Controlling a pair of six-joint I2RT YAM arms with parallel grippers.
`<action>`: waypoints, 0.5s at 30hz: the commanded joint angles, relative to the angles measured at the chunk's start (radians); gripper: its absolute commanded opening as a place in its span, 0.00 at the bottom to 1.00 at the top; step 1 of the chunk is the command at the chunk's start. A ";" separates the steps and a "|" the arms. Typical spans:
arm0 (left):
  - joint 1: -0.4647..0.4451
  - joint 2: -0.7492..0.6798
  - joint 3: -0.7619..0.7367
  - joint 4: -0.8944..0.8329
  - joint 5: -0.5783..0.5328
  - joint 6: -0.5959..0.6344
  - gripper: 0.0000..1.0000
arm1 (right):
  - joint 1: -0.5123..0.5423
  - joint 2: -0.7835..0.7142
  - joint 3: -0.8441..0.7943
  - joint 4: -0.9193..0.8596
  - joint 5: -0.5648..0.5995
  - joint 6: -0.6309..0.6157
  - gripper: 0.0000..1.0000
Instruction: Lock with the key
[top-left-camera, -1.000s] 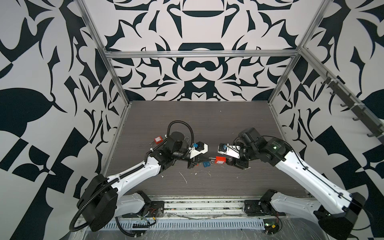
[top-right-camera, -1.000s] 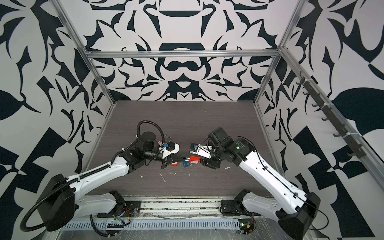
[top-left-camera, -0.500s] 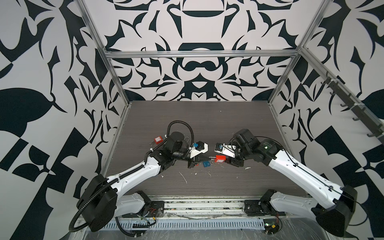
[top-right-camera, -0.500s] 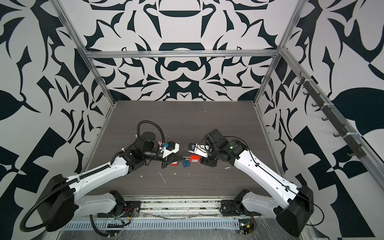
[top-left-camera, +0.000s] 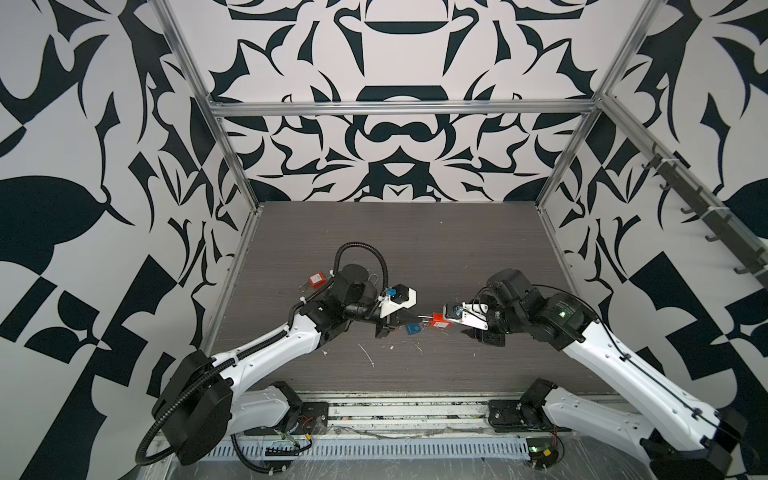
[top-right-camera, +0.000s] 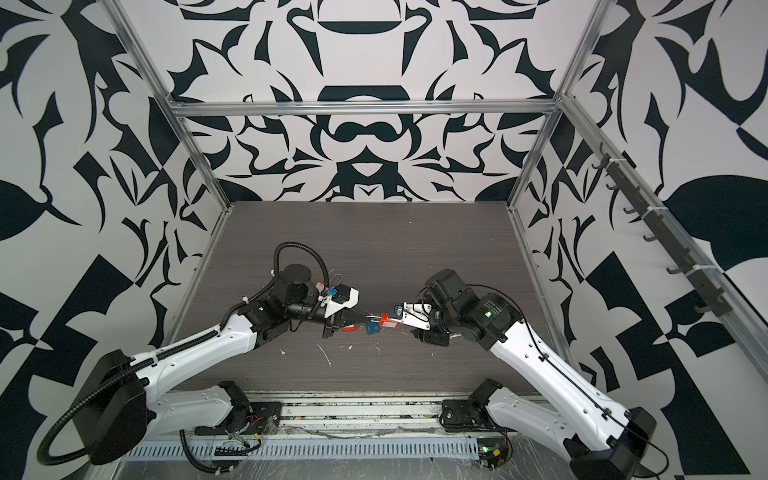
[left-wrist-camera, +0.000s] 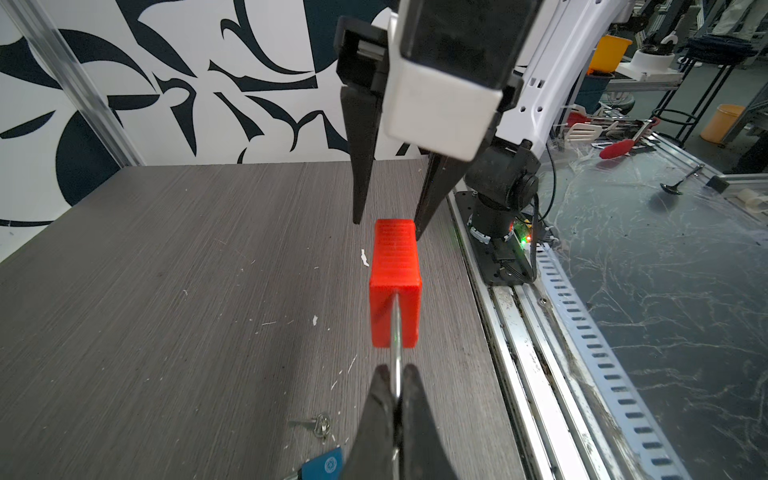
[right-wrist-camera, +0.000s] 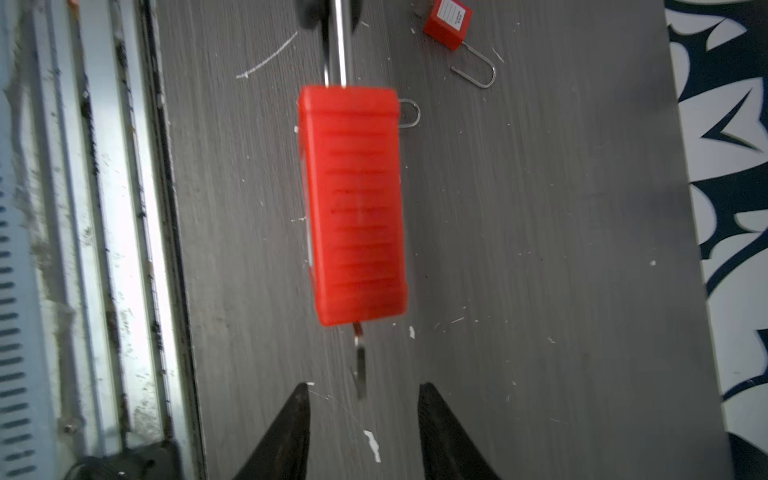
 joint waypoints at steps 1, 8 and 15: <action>-0.004 -0.009 0.040 -0.015 0.029 0.015 0.00 | 0.003 0.026 0.044 -0.009 -0.052 0.005 0.38; -0.011 -0.003 0.055 -0.053 0.026 0.040 0.00 | 0.020 0.060 0.051 0.041 -0.068 0.005 0.30; -0.012 0.000 0.071 -0.110 0.015 0.084 0.00 | 0.022 0.063 0.046 0.043 -0.095 0.001 0.11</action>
